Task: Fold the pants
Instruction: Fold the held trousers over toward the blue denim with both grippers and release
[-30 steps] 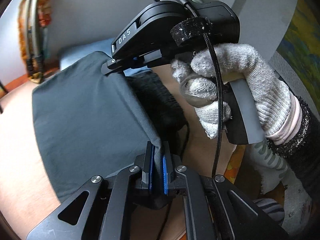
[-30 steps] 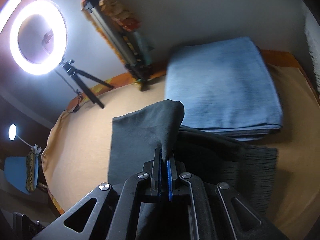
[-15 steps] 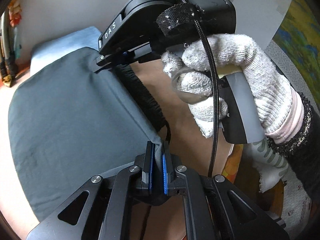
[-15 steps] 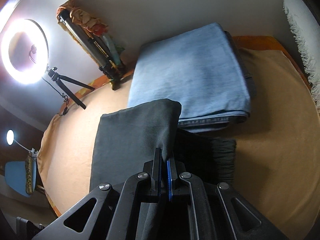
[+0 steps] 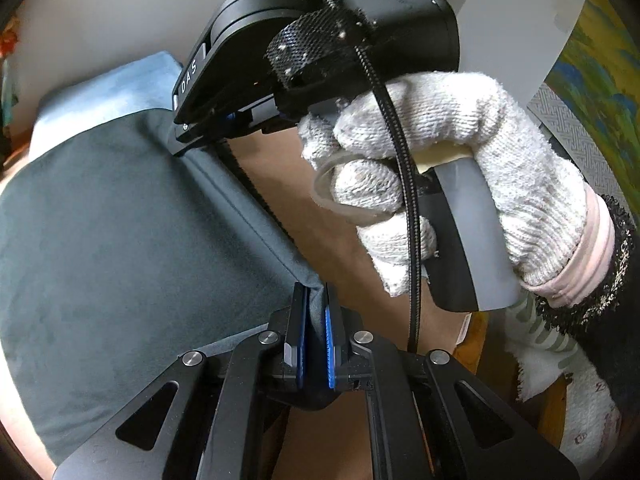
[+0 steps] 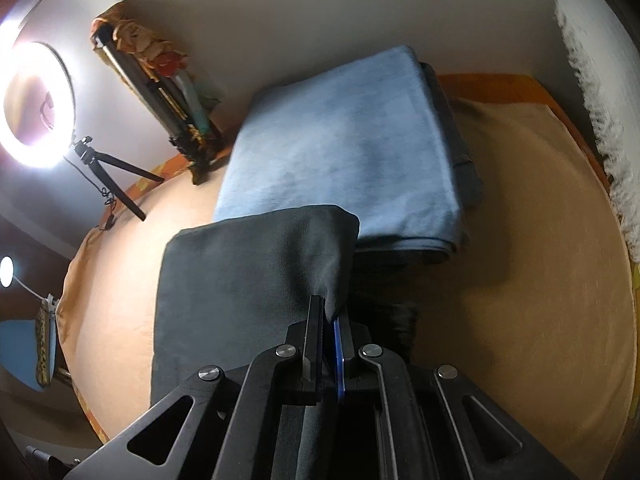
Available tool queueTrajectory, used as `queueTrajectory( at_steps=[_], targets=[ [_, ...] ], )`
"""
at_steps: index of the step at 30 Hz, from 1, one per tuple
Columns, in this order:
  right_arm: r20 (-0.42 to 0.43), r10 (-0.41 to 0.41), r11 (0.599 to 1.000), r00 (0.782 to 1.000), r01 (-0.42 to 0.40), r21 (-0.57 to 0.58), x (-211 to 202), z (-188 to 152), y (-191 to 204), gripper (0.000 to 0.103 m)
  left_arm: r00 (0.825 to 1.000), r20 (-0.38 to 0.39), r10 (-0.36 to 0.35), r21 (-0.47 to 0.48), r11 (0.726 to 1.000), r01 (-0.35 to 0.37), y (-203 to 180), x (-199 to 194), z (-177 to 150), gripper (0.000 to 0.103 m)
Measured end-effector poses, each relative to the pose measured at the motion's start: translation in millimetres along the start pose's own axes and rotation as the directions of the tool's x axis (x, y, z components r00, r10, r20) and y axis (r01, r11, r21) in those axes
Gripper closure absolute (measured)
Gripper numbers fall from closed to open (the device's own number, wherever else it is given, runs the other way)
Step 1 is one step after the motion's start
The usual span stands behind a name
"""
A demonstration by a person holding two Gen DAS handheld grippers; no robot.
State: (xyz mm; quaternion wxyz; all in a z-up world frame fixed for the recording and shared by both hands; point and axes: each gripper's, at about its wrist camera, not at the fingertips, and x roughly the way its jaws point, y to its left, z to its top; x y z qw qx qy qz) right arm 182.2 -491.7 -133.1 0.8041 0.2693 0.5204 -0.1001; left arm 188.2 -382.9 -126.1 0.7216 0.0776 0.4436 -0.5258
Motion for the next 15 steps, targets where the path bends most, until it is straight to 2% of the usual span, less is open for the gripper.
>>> queueTrajectory(
  at_steps=[5, 6, 7, 8, 11, 15],
  targets=[
    [0.019, 0.002, 1.000, 1.000, -0.002, -0.009, -3, -2, -4, 0.096, 1.000, -0.011, 0.004, 0.002, 1.000, -0.004, -1, 1, -3, 0.097],
    [0.027, 0.004, 1.000, 1.000, -0.004, -0.011, -5, -2, -3, 0.093, 1.000, -0.015, 0.007, 0.002, 1.000, -0.007, -4, 3, 0, 0.094],
    [0.033, 0.001, 1.000, 0.999, 0.000, -0.012, -7, -1, -3, 0.090, 1.000, -0.023, 0.004, 0.005, 1.000, -0.004, -6, 4, 1, 0.091],
    [0.039, 0.001, 1.000, 0.999, -0.001, -0.012, -8, -1, -3, 0.081, 1.000, -0.028, -0.002, 0.008, 1.000, 0.002, -8, 4, 0, 0.088],
    [0.057, -0.008, 1.000, 0.998, 0.008, -0.002, -14, -1, -3, 0.067, 0.999, -0.034, -0.001, 0.032, 0.999, 0.002, -19, 5, 1, 0.087],
    [0.085, -0.018, 1.000, 0.996, 0.018, 0.000, -25, -2, -5, 0.061, 0.999, -0.038, -0.008, 0.043, 0.999, 0.010, -26, -1, -3, 0.085]
  ],
)
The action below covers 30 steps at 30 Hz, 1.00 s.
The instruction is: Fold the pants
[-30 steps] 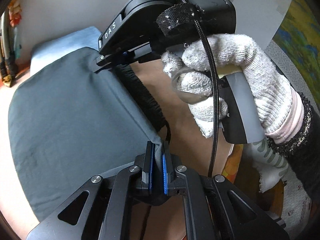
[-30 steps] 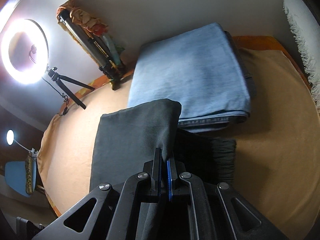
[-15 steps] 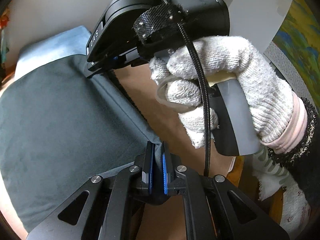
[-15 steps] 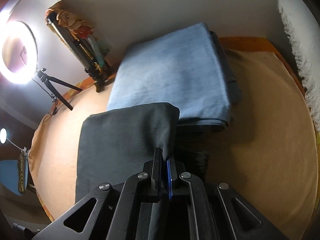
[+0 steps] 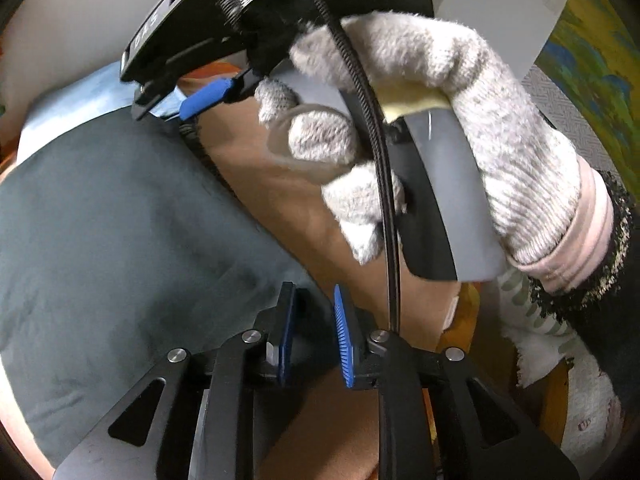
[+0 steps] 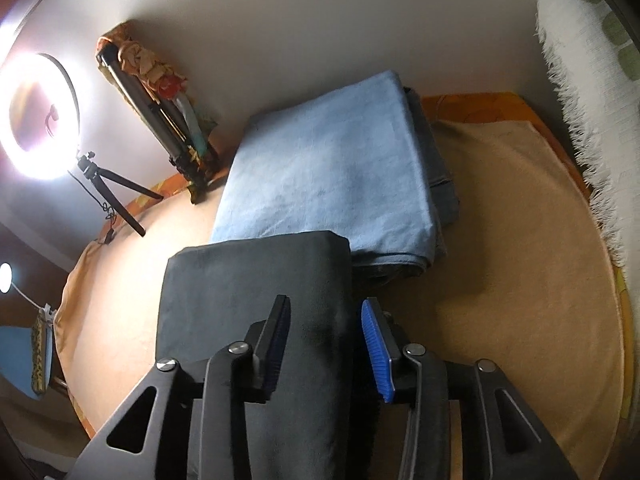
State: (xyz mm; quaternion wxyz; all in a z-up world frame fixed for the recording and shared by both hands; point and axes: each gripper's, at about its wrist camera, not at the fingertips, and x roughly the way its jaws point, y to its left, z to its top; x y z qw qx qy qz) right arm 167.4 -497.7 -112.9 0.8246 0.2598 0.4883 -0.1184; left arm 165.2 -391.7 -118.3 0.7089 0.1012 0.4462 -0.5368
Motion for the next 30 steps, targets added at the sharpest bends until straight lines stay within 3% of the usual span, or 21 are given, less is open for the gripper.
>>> queueTrajectory(
  at_steps=[3, 11, 20, 30],
  targets=[
    [0.027, 0.003, 1.000, 1.000, -0.003, 0.006, -12, -1, -2, 0.050, 1.000, -0.004, -0.001, 0.002, 1.000, 0.001, -1, -9, -4, 0.085],
    [0.076, 0.029, 0.999, 0.997, -0.030, 0.014, -37, -12, -3, 0.035, 0.998, 0.039, 0.054, -0.008, 0.999, -0.054, 11, -46, -10, 0.078],
    [0.103, 0.019, 1.000, 0.994, -0.017, -0.022, -53, -36, 4, 0.033, 0.980, 0.122, 0.158, -0.029, 0.987, -0.156, 28, -80, -9, 0.077],
    [0.158, -0.032, 0.998, 0.987, 0.041, -0.054, -58, -50, 12, 0.024, 0.961, 0.131, 0.243, -0.064, 0.970, -0.236, 59, -99, -21, 0.077]
  ],
)
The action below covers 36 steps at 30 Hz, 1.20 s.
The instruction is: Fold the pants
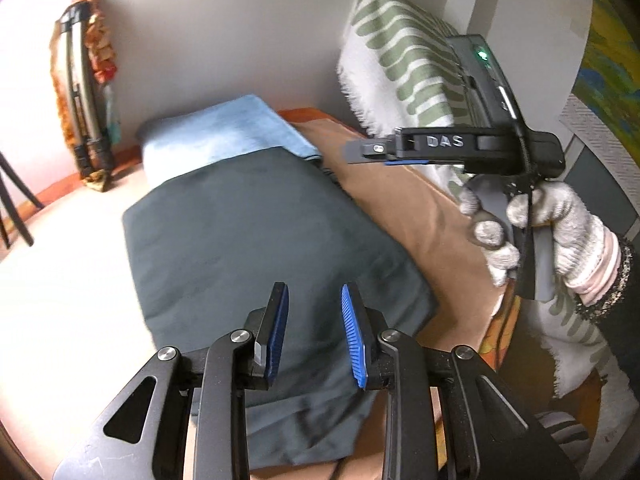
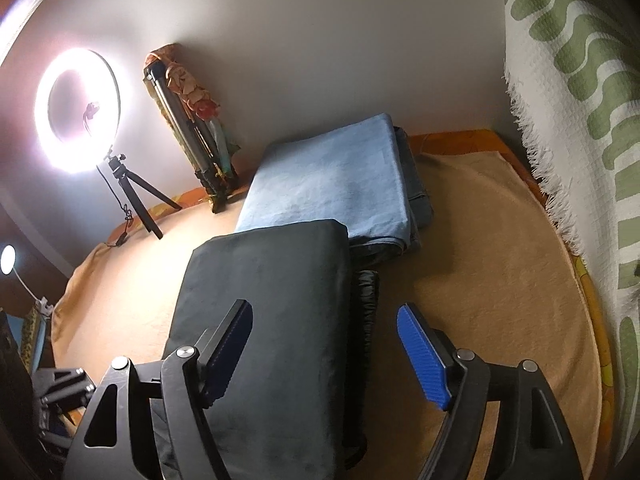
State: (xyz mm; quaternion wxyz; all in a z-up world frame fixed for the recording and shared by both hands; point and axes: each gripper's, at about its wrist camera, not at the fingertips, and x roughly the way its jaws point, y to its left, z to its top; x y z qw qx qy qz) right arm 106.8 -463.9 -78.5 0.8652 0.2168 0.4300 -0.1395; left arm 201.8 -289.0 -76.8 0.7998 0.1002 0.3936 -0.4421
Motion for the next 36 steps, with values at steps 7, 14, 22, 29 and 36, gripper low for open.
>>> queueTrajectory(
  at_steps=[7, 14, 22, 29, 36],
  targets=[
    [-0.013, -0.013, 0.999, 1.000, 0.012, -0.034, 8, -2, 8, 0.018, 0.999, 0.010, 0.036, -0.054, 0.998, -0.035, 34, -4, -5, 0.063],
    [-0.071, 0.004, 0.998, 0.997, -0.009, -0.060, 24, -4, 13, 0.009, 1.000, -0.023, 0.019, -0.172, 0.985, -0.023, 83, -3, -17, 0.055],
    [-0.134, 0.036, 0.997, 0.990, -0.043, -0.057, 50, -1, 6, 0.002, 0.998, -0.062, -0.023, -0.343, 0.939, 0.001, 132, 17, -34, 0.055],
    [-0.168, 0.051, 0.998, 0.985, -0.055, -0.021, 77, 5, -13, 0.002, 0.996, -0.083, -0.038, -0.386, 0.922, 0.003, 146, 37, -33, 0.055],
    [-0.191, 0.115, 0.993, 0.975, -0.117, -0.001, 94, 3, -23, 0.002, 0.995, -0.092, -0.049, -0.407, 0.913, 0.008, 152, 52, -34, 0.054]
  ],
)
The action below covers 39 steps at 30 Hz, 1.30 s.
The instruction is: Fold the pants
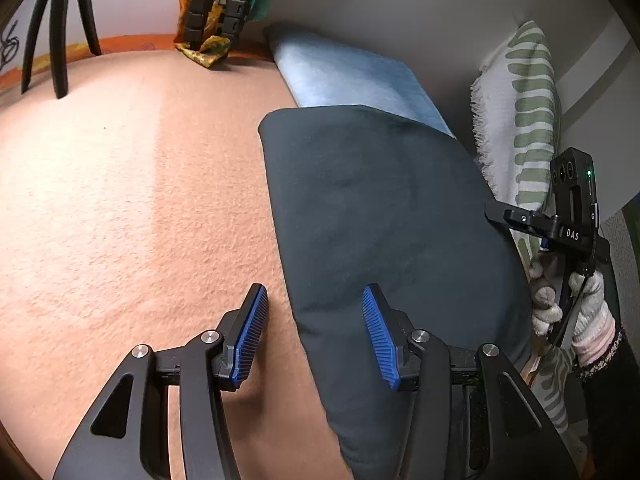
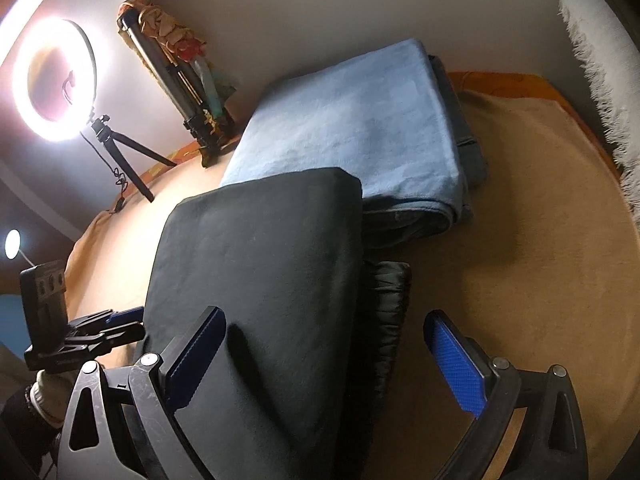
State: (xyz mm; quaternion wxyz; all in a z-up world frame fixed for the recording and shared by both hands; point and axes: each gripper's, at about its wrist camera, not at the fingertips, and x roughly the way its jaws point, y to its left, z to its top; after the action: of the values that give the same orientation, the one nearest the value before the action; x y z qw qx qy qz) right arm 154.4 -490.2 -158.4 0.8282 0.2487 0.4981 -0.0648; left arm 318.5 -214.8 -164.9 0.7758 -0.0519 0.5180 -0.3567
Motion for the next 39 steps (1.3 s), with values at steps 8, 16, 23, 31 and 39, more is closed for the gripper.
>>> queueTrajectory(
  at_steps=[8, 16, 23, 31, 39],
  targets=[
    [-0.023, 0.061, 0.998, 0.998, -0.061, 0.015, 12, -2, -7, 0.004, 1.000, 0.015, -0.018, 0.005, 1.000, 0.018, -3, 6, 6, 0.054],
    [-0.025, 0.132, 0.991, 0.991, -0.132, 0.033, 20, -5, -11, 0.009, 0.999, 0.027, -0.040, -0.001, 0.999, 0.040, -6, 12, 9, 0.054],
    [-0.036, 0.163, 0.987, 0.986, -0.163, -0.001, 25, -7, 1, 0.022, 0.997, 0.043, -0.065, -0.018, 0.998, 0.066, -8, 15, 11, 0.054],
    [-0.010, 0.127, 0.992, 0.992, -0.127, 0.008, 20, -10, 11, 0.058, 0.997, 0.057, -0.059, -0.052, 0.997, 0.062, -13, 21, 11, 0.087],
    [0.032, 0.062, 0.996, 0.998, -0.060, -0.065, -6, -13, 43, 0.073, 0.994, 0.095, -0.053, -0.004, 0.999, 0.054, -30, 5, 10, 0.093]
  ],
)
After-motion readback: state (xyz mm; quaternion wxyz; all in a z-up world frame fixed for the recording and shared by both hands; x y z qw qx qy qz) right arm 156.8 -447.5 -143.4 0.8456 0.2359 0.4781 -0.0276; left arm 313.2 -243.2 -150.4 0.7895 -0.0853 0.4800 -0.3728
